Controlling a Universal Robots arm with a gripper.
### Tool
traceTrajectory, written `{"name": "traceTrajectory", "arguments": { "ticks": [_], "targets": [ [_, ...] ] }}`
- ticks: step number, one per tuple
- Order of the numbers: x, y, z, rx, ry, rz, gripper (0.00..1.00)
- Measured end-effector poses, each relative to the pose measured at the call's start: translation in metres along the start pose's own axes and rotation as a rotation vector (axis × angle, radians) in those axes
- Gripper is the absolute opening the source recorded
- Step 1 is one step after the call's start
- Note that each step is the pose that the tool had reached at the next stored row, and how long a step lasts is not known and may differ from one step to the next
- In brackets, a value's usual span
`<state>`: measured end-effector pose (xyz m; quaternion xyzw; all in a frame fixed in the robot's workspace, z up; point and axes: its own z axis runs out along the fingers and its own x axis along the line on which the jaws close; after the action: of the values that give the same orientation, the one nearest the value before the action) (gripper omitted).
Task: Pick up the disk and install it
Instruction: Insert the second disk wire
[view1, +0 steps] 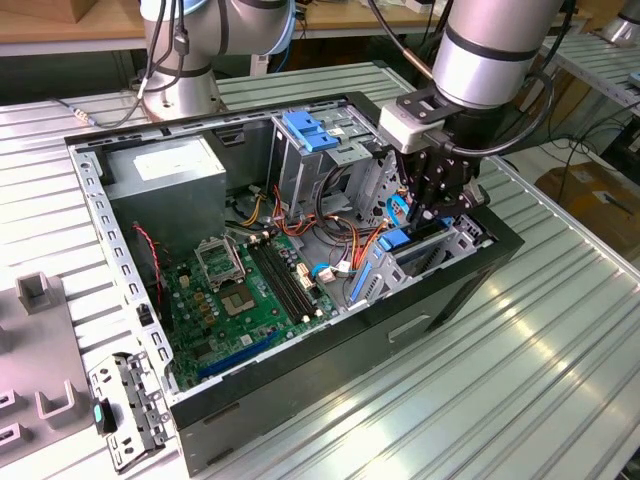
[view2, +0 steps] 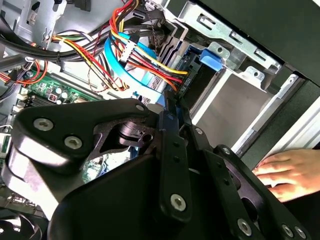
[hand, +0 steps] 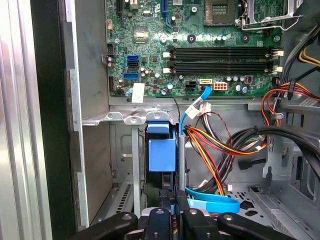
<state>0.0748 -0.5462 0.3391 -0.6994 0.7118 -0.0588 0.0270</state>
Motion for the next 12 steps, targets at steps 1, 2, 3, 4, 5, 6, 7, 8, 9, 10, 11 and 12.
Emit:
{"name": "traceTrajectory", "arguments": {
  "ticks": [1,2,3,4,5,6,7,8,9,10,11,12],
  "targets": [
    [0.0000,0.0000,0.0000,0.0000,0.0000,0.000,0.16],
    [0.0000,0.0000,0.0000,0.0000,-0.0001,0.000,0.16],
    [0.0000,0.0000,0.0000,0.0000,-0.0001,0.000,0.16],
    [0.0000,0.0000,0.0000,0.0000,-0.0002,0.000,0.16],
    [0.0000,0.0000,0.0000,0.0000,-0.0003,0.000,0.16],
    [0.0000,-0.0001,-0.0007,0.0001,-0.0006,0.000,0.17],
    [0.0001,-0.0003,-0.0026,0.0001,-0.0007,0.000,0.24],
    [0.0002,-0.0007,-0.0057,0.0000,-0.0005,0.000,0.24],
    [0.0004,-0.0012,-0.0092,0.0000,-0.0003,0.000,0.24],
    [0.0005,-0.0014,-0.0115,0.0000,-0.0002,0.000,0.24],
    [0.0006,-0.0017,-0.0139,0.0000,-0.0002,0.000,0.24],
    [0.0007,-0.0019,-0.0157,0.0000,-0.0001,0.000,0.24]
  ]
}}
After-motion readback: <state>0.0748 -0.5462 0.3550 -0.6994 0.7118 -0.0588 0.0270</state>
